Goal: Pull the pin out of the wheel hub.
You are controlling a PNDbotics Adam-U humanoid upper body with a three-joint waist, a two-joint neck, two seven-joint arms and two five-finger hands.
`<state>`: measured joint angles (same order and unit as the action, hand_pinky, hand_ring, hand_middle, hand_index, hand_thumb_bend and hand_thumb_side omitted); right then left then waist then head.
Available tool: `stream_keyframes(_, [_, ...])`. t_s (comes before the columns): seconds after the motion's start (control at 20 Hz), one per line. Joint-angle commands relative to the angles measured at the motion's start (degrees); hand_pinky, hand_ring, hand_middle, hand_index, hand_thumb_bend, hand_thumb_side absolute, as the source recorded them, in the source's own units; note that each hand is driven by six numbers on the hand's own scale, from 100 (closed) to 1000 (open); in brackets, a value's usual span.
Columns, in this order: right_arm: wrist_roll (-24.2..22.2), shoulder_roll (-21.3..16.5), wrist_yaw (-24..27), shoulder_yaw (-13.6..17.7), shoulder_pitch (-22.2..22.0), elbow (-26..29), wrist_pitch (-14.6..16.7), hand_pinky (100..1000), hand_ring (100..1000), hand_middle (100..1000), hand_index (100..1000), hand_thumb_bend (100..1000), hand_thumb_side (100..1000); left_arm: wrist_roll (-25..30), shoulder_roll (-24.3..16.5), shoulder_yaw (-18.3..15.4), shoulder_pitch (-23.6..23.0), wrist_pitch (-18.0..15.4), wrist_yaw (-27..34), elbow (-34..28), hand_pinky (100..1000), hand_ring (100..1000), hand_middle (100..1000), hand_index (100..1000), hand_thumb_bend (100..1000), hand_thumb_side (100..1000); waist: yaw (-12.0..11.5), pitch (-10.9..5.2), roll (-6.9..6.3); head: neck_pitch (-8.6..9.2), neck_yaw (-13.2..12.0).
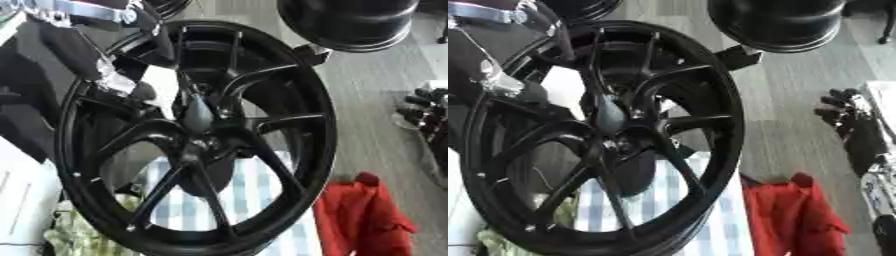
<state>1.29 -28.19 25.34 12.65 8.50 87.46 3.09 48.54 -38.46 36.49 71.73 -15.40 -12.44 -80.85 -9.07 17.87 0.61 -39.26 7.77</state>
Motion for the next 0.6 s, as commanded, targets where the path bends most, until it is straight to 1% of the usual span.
stream_keyframes(0.05, [0.01,-2.08,-0.59,0.27,0.23,0.55,-0.23,930,750,759,837,100,818,3.42,-1.00,-1.44,0.66,-3.06,-0.01,-0.29,847,826,734,841,418,618,-0.03,-1.31,0.14,-0.40,0.37])
stream_keyframes(0.15, [0.00,-2.06,-0.71,0.21,0.22,0.55,-0.31,930,749,758,837,100,818,3.42,-1.16,-1.38,0.36,-2.76,0.13,-0.36,848,828,741,853,392,598,-0.04,-1.25,0.17,-0.53,0.41])
stream_keyframes(0.2, [-0.01,-2.06,-0.77,0.18,0.21,0.55,-0.35,930,748,757,837,100,818,3.42,-1.24,-1.21,0.20,-2.65,0.33,-0.36,849,829,742,858,395,599,-0.04,-1.22,0.19,-0.57,0.40])
stream_keyframes(0.3, [0.02,-2.04,-0.85,0.16,0.19,0.55,-0.41,928,746,755,836,100,818,3.42,-1.43,-1.03,0.10,-2.73,0.22,-0.72,855,830,743,864,439,580,-0.06,-1.18,0.22,-0.62,0.38])
stream_keyframes(0.35, [0.04,-2.03,-0.88,0.14,0.18,0.55,-0.44,928,746,755,835,100,819,3.42,-1.50,-1.10,0.08,-2.89,-0.09,-0.93,855,830,743,864,447,576,-0.08,-1.17,0.23,-0.65,0.35])
stream_keyframes(0.5, [0.02,-1.99,-0.96,0.04,0.18,0.55,-0.57,925,743,751,835,100,820,3.42,-1.41,-1.35,0.01,-3.08,-0.97,-0.70,860,836,749,872,459,570,-0.08,-1.14,0.30,-0.53,0.30])
stream_keyframes(0.6, [-0.07,-1.94,-1.02,-0.06,0.19,0.58,-0.65,925,742,750,834,100,820,3.42,-1.18,-1.54,0.01,-3.02,-1.44,-0.16,861,836,750,875,448,572,-0.05,-1.11,0.36,-0.43,0.30])
